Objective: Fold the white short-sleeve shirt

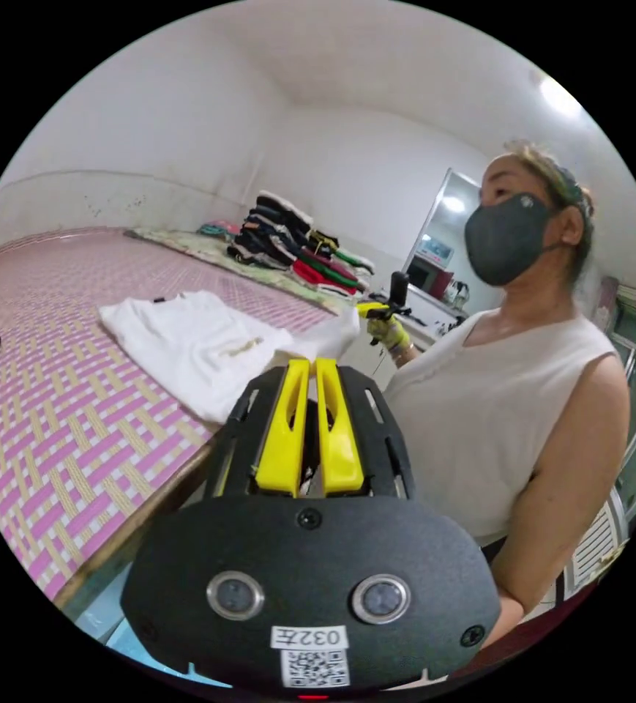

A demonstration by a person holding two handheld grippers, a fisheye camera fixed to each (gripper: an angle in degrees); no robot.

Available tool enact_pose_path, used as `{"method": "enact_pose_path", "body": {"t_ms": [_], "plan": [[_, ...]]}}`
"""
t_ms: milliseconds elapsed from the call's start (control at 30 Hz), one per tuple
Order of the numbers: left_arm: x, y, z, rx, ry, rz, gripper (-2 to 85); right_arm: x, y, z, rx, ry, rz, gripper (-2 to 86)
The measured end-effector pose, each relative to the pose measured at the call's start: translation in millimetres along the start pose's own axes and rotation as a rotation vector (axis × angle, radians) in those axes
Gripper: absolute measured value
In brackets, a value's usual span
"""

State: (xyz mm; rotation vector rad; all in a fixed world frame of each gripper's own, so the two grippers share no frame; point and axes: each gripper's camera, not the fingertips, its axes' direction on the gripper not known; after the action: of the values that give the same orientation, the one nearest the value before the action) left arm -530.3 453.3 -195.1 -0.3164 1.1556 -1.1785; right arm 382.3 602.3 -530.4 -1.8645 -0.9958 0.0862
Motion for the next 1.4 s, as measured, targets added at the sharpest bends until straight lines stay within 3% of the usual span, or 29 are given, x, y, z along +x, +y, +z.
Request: {"method": "enact_pose_path", "body": {"t_ms": [100,200,333,467,700,800,867,933,1067,1200,1267,1400], "plan": [[-16,-47,-24,0.041,0.017,0.022,-1.1,49,-34,-9,0.022,-0.088,0.076,-0.9],[-80,-108,-28,0.010,0.009,-0.096,-1.0,120,-79,7,-0.004,-0.115,0.161,-0.9],[-236,-148,-3,-0.036,-0.006,-0.426,-1.2,251,-112,79,-0.108,-0.188,0.398,-0.9],[-349,-109,32,-0.009,0.095,-0.743,-1.2,321,-95,142,-0.189,-0.268,0.620,-0.9],[-342,-125,14,0.117,0.256,-0.688,-1.0,319,-122,117,-0.143,-0.264,0.561,-0.6],[-354,-155,15,0.124,0.143,-0.686,-0.4,342,-135,128,-0.140,-0.199,0.620,0.5],[-381,-161,35,-0.038,-0.077,-0.793,1.5,359,-131,153,-0.249,-0.103,0.729,5.3],[-385,-157,36,-0.072,-0.169,-0.833,0.8,352,-130,149,-0.223,-0.048,0.724,6.5],[-343,-169,40,0.040,-0.156,-0.675,-0.9,311,-151,143,-0.209,0.063,0.530,4.6],[-334,-195,86,-0.004,-0.097,-0.597,-0.6,317,-167,178,-0.330,0.045,0.542,4.1],[-334,-197,96,-0.018,-0.184,-0.645,0.1,319,-170,192,-0.386,0.087,0.577,4.2],[-326,-188,67,0.063,-0.334,-0.634,4.5,311,-165,176,-0.309,0.159,0.574,6.8]]}}
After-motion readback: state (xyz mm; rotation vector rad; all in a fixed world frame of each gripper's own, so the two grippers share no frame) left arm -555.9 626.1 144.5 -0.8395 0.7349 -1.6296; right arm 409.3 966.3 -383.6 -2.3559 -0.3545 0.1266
